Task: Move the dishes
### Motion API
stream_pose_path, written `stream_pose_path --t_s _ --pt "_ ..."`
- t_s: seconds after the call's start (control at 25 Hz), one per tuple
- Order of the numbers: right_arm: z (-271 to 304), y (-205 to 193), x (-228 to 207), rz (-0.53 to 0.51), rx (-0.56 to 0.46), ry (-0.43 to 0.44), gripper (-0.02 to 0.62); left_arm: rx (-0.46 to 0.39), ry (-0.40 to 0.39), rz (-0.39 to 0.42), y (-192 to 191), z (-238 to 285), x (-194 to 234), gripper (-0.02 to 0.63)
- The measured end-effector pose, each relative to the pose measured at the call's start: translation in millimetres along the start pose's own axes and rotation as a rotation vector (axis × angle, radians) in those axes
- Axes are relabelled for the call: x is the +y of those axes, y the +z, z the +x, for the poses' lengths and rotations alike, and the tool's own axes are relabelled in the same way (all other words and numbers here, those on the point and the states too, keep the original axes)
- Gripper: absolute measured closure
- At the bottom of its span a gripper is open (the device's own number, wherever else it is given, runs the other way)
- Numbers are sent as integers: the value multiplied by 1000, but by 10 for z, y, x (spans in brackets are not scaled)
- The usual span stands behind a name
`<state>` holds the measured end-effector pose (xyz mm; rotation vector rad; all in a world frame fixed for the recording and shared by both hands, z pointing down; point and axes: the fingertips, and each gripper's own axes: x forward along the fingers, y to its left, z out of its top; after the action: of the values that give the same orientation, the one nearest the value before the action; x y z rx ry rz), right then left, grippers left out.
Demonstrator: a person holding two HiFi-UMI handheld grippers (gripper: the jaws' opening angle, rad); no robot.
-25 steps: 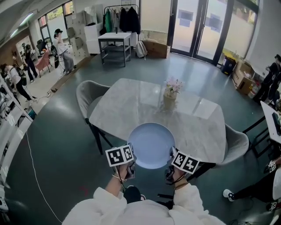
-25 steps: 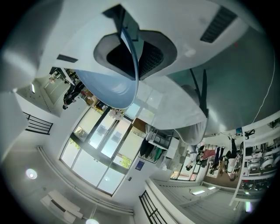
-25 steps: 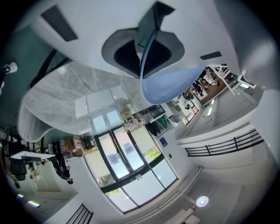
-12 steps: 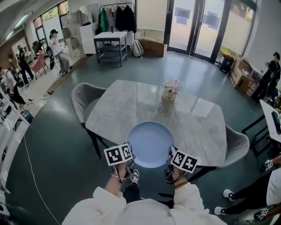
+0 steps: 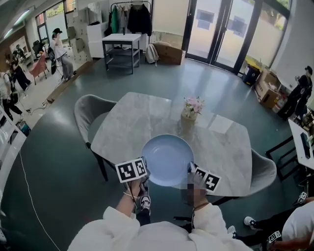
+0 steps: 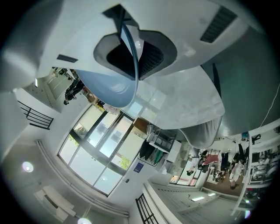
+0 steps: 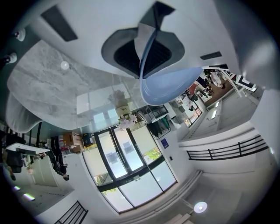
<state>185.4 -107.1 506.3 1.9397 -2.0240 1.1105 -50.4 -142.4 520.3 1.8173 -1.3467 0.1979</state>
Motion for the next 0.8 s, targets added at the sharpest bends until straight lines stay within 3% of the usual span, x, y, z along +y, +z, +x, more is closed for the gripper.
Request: stream_pose_path --t_s 0.16,0.8 --pt "149 194 58 -20 -5 -15 522 6 -21 -28 178 188 8 584" --pt "839 621 266 5 10 -90 522 68 -48 1 854 851 184 584"
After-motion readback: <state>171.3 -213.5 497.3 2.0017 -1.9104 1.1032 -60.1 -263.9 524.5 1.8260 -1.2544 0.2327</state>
